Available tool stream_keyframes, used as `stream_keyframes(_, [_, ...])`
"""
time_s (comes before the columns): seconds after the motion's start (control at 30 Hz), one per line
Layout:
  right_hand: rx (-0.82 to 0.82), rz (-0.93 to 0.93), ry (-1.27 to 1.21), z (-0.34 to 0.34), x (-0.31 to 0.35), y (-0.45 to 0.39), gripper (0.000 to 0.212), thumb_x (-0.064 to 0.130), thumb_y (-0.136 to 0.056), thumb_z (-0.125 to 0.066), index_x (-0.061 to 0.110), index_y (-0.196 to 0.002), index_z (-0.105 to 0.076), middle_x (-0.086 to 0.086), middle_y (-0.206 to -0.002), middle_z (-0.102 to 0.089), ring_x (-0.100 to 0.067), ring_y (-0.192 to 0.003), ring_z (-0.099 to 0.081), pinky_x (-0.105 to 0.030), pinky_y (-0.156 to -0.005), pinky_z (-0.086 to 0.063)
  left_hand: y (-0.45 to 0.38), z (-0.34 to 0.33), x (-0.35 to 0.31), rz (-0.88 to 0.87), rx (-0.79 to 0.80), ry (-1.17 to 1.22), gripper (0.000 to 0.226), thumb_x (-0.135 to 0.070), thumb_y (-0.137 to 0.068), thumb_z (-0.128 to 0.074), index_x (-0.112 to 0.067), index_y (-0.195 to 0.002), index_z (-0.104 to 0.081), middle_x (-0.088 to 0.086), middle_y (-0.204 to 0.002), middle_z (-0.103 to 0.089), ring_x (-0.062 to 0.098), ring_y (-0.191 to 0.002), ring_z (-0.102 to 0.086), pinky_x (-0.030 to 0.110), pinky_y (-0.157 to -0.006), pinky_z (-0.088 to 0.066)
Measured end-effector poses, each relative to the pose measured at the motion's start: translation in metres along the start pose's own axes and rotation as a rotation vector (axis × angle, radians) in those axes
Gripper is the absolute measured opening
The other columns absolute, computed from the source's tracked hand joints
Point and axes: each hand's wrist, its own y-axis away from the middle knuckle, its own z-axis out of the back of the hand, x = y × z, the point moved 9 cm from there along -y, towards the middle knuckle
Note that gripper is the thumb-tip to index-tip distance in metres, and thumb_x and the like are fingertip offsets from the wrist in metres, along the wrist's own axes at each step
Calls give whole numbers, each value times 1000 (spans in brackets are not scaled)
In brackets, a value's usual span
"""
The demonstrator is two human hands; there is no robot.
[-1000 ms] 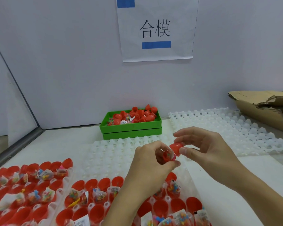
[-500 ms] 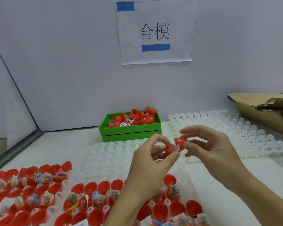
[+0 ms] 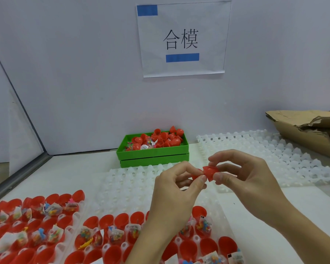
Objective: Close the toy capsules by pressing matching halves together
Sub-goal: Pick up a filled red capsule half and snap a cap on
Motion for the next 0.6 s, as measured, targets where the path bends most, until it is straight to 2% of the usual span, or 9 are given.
stream_keyframes(0.17, [23, 71, 62, -3, 10, 2, 37, -17, -80, -67, 19, -88, -72, 3, -86, -75, -17, -87, -73, -22, -73, -58, 0, 3, 0, -30, -45, -51, 11, -14, -85, -75, -23, -78, -75, -10, -78, -74, 12, -77, -74, 27, -75, -60])
stream_keyframes(0.33, [4, 72, 65, 0, 9, 1, 39, -21, -79, -66, 17, -86, -73, 1, -83, -75, -19, -85, -73, -20, -70, -57, 3, 2, -9, -117, -70, -99, 15, -7, -84, -75, -20, -87, -80, -17, -82, -74, 1, -78, -70, 9, -66, -53])
stream_keyframes(0.47, [-13, 64, 44, -1, 8, 1, 38, -20, -78, -67, 17, -85, -72, -1, -83, -74, -21, -84, -72, -21, -70, -57, 4, 2, -11, -144, -65, -145, 19, -7, -89, -69, -22, -95, -79, -18, -84, -73, 0, -80, -70, 9, -67, -54])
stream_keyframes(0.6, [-27, 49, 5, -2, 7, 1, 36, -19, -79, -67, 17, -84, -72, -2, -83, -74, -20, -81, -72, -19, -68, -55, 3, 3, -10, -132, -75, -132, 19, -7, -89, -68, -23, -92, -78, -17, -82, -74, 3, -79, -71, 11, -67, -54])
